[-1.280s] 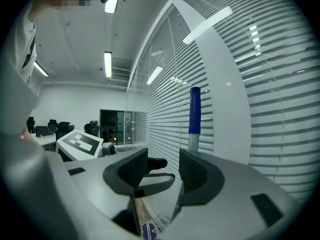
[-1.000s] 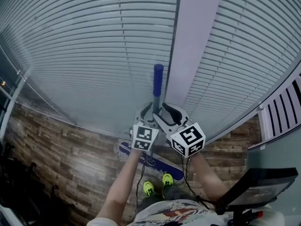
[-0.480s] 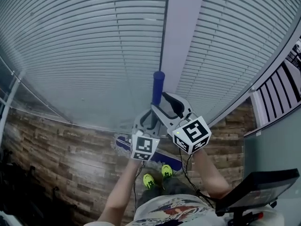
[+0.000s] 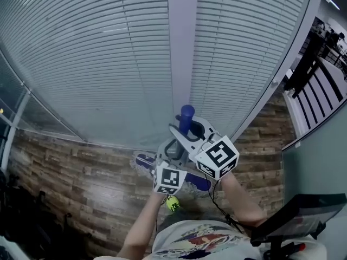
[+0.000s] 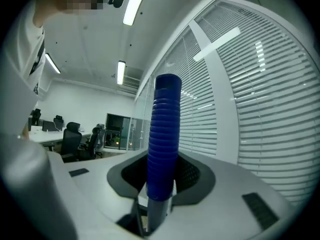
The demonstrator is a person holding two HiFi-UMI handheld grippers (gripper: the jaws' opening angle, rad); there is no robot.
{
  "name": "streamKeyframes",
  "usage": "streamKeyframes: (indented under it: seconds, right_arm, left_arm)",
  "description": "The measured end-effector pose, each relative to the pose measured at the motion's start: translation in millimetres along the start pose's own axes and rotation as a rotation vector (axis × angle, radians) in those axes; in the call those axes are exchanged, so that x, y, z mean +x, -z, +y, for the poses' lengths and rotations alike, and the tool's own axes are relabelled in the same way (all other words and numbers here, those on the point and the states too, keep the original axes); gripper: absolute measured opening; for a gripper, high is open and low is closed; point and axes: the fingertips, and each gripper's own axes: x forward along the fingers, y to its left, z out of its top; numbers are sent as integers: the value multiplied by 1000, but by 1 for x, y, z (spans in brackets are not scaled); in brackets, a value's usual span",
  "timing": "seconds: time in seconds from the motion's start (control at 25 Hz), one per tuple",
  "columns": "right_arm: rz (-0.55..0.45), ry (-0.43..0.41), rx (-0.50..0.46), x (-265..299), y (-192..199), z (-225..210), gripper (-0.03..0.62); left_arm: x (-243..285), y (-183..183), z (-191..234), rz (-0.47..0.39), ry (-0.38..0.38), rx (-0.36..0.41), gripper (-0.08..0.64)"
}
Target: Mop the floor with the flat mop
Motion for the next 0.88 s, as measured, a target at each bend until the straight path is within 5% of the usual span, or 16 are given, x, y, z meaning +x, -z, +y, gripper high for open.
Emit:
streamKeyframes:
  seconds: [0.32,0.6,0.88]
  right_arm:
    - [-9,-60,4,-129,9,51,112]
    - [-11,-155,-8,-223,27,115,110]
    - [-12,-206,79,-276,43,150,118]
  left_arm:
    - [-36,-48,-116,-49,103,129,176]
    - [-87,-45,-205,-19,80,-54,97]
    - [-115,-34,-258,125,113,-55,97]
